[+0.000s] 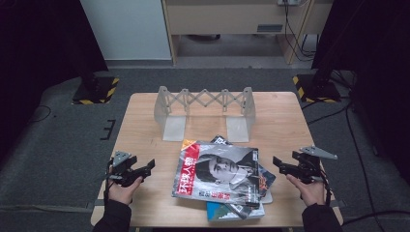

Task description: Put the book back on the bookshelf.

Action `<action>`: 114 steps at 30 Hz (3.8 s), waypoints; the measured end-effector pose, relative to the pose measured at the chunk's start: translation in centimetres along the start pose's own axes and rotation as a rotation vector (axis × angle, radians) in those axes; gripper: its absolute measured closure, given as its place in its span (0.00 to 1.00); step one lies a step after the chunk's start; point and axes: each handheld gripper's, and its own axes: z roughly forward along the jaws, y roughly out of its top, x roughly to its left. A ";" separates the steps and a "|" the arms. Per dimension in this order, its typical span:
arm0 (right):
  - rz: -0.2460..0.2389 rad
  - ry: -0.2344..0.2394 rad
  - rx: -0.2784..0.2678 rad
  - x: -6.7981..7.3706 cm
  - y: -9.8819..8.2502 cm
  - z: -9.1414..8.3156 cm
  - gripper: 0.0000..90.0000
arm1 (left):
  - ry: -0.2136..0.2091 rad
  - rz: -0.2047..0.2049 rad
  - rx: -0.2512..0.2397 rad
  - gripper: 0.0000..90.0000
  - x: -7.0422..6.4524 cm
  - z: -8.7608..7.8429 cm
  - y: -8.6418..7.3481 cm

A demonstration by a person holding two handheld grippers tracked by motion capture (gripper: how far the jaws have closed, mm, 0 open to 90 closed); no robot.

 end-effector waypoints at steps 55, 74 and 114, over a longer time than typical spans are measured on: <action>-0.115 0.179 0.080 6.8 -1.4 2.8 0.15 | -0.342 0.032 0.099 0.30 -6.8 1.2 -2.3; -0.099 0.228 0.118 7.3 -2.4 3.6 0.11 | -0.456 -0.001 0.179 0.31 -7.8 2.5 -3.4; -0.109 0.238 0.099 7.4 -2.9 3.9 0.07 | -0.618 -0.026 0.181 0.37 -8.1 3.1 -2.5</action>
